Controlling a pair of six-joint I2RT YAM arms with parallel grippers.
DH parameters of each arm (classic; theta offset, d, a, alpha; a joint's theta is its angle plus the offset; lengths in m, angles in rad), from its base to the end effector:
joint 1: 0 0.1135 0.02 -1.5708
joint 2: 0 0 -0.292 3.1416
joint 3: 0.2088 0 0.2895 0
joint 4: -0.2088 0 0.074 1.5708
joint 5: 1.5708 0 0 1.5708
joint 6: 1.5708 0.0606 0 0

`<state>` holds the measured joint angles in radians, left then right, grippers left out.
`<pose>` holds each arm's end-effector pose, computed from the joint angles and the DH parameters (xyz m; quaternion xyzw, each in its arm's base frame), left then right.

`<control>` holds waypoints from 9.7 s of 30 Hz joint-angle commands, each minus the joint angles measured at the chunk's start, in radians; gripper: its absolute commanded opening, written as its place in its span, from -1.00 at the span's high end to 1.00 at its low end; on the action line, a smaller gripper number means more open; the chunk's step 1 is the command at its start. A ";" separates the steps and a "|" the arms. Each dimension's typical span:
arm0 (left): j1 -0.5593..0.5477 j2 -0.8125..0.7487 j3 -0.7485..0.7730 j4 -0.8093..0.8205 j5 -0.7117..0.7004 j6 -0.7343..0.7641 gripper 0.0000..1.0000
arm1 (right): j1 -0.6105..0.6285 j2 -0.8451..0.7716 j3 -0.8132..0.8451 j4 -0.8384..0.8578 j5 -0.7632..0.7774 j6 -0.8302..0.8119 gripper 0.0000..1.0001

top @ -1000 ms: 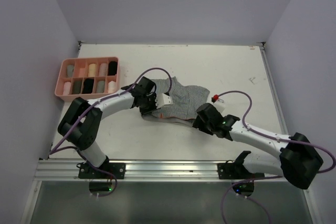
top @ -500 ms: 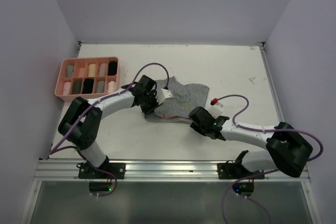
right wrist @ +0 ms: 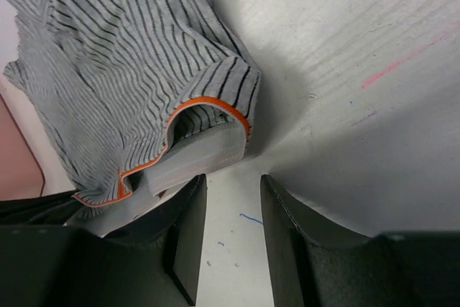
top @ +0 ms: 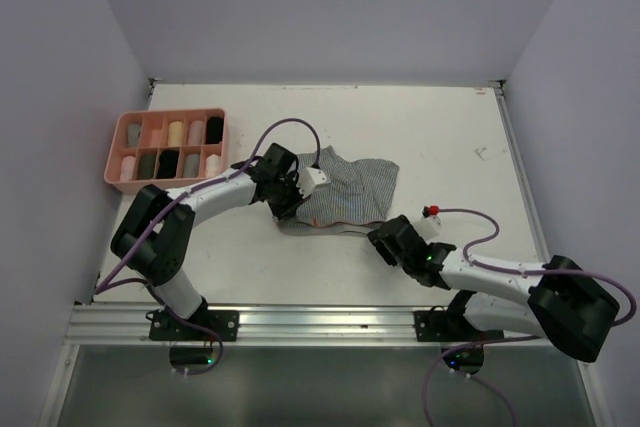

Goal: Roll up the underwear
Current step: Flatten the underwear

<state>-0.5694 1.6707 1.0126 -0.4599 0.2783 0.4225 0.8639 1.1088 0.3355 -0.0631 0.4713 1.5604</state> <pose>0.3008 -0.2123 0.1594 0.4866 0.8340 -0.1511 0.2118 0.1639 0.1496 0.1250 0.3885 0.8245 0.2504 0.3266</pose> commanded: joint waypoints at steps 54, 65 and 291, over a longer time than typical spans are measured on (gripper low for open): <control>0.032 -0.290 -0.184 0.038 -0.034 0.192 1.00 | 0.001 -0.007 -0.082 -0.205 0.147 0.360 1.00; 0.031 -0.371 -0.367 -0.029 -0.033 0.325 1.00 | 0.003 -0.014 0.056 -0.428 0.148 0.072 1.00; 0.281 -0.132 0.070 0.539 0.122 -0.456 1.00 | -0.760 0.534 1.080 -0.546 -0.719 -1.218 0.36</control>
<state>-0.2955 1.3869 0.9714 -0.0628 0.5003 0.0105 0.1101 1.5524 1.2854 -0.6670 -0.3370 0.2863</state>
